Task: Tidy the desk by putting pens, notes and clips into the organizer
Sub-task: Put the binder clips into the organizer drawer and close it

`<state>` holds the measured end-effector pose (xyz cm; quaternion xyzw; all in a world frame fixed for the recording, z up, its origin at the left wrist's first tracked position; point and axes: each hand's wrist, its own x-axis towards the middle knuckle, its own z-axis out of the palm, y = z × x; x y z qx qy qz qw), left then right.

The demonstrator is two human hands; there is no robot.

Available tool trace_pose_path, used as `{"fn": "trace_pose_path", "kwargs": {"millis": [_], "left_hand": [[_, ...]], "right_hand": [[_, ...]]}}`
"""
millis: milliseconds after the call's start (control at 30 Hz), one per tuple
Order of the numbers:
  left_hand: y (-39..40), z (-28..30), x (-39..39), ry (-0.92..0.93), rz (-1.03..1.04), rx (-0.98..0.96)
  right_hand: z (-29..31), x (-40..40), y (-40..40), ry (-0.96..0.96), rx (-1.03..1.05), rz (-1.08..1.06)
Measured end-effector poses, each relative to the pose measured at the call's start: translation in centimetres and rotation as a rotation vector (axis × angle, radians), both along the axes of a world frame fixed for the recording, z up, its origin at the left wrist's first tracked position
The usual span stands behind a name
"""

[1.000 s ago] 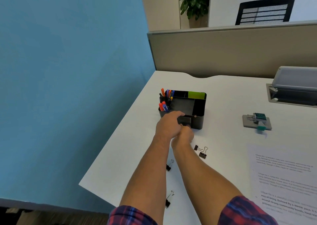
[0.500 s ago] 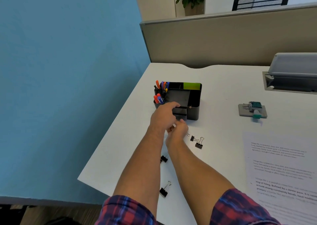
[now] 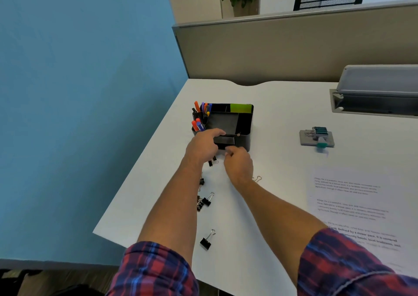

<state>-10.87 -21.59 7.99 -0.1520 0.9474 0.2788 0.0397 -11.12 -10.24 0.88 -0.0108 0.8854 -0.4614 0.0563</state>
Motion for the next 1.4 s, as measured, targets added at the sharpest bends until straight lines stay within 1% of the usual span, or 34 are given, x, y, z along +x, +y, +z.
{"fn": "trace_pose_path", "kwargs": {"millis": [67,200,467,733,800,933,1000,1033,1100,1167,1233,1400], "left_hand": [[0.0,0.0,0.0,0.007,0.007,-0.002],[0.1,0.0,0.1,0.018,-0.011,-0.025],[0.0,0.2,0.3,0.025,-0.056,-0.077],[0.1,1.2,0.0,-0.023,-0.141,-0.235],[0.2,1.0,0.8,0.028,-0.125,-0.239],[-0.4,-0.6,3.1,0.274,-0.043,-0.247],[-0.8,-1.4,4.3,0.351,-0.005,-0.272],[-1.0,-1.7,4.9,0.351,0.008,-0.288],[-1.2,-2.7,6.2,0.280,0.014,-0.312],[-1.0,-3.7,7.2,0.159,-0.034,-0.318],[-0.8,-4.8,7.8,0.071,-0.118,-0.367],[-0.6,-6.6,8.3,0.008,-0.204,-0.479]], "right_hand": [[-0.4,-0.3,0.8,0.063,0.129,0.125],[-0.7,0.3,1.6,0.147,0.238,0.227],[-0.5,1.5,1.7,0.167,0.290,0.295],[0.1,1.5,2.1,0.143,0.365,0.337],[0.1,1.4,2.4,0.154,0.382,0.357],[-0.3,1.7,3.2,0.189,0.394,0.403],[-0.5,1.8,3.5,0.185,0.389,0.424],[-0.5,1.7,3.5,0.184,0.388,0.425],[-0.6,1.7,3.5,0.188,0.390,0.429],[-0.6,1.5,3.3,0.187,0.396,0.440],[-0.7,1.4,3.2,0.183,0.396,0.447],[-0.8,1.3,3.5,0.182,0.400,0.475]]}}
